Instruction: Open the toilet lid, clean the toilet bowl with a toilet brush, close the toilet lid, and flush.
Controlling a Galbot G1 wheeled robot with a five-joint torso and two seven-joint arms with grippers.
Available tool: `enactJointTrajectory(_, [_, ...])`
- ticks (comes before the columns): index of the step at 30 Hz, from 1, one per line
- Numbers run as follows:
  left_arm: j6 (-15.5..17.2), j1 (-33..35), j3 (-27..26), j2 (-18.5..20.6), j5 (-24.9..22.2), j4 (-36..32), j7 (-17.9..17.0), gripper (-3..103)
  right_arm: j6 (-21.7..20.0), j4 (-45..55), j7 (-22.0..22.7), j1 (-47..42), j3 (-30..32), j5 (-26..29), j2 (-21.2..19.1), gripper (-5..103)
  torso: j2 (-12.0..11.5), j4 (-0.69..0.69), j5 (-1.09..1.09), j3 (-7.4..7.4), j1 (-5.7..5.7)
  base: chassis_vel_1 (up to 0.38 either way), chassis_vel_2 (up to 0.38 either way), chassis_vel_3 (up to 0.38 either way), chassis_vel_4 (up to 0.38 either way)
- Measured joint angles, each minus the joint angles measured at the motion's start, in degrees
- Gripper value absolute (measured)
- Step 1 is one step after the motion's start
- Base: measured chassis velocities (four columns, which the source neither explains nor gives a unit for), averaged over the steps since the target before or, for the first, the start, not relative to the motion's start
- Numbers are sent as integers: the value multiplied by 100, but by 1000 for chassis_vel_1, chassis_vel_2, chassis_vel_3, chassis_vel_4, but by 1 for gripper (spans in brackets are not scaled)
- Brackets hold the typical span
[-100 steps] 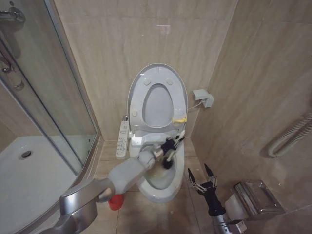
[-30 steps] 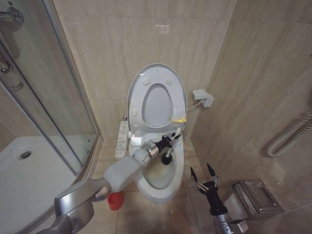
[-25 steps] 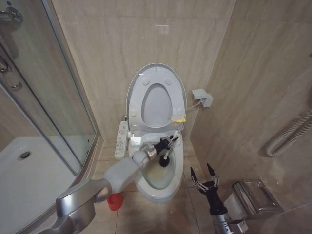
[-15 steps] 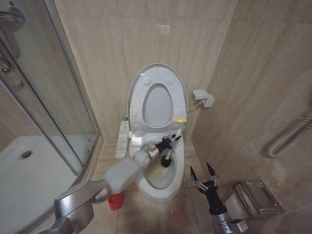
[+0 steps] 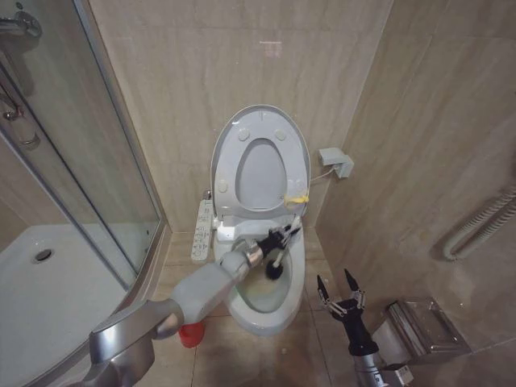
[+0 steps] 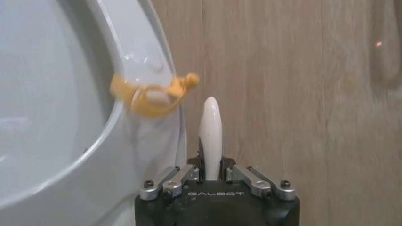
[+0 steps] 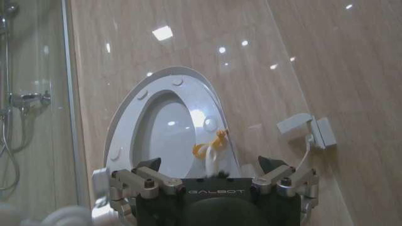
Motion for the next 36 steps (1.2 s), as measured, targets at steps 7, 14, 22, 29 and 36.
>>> enactJointTrajectory(7, [1, 265, 203, 116, 89, 408, -8, 19, 3, -14, -4, 0, -24, 1, -2, 100, 0, 9, -1, 1, 0, 0, 0, 0, 0])
enactJointTrajectory(14, [155, 79, 405, 533, -136, -385, -472, 19, -6, -7, 23, 18, 5, 40, -56, 100, 0, 1, -1, 0, 0, 0, 0, 0, 0])
enactJointTrajectory(22, [880, -441, 859, 1284, -740, -2100, -1420, 19, -30, -172, 51, 189, -25, 75, -131, 100, 0, 4, -1, 0, 0, 0, 0, 0, 0])
enactJointTrajectory(29, [1225, -596, 889, 1801, -970, -3059, -1898, 19, -36, -390, 71, 325, -30, 126, -273, 100, 0, 4, -1, 1, 0, 0, 0, 0, 0])
enactJointTrajectory(36, [1459, -655, 812, 2203, -1179, -3524, -2141, 19, -36, -568, 118, 467, -123, 128, -298, 100, 0, 6, -1, 0, 0, 0, 0, 0, 0])
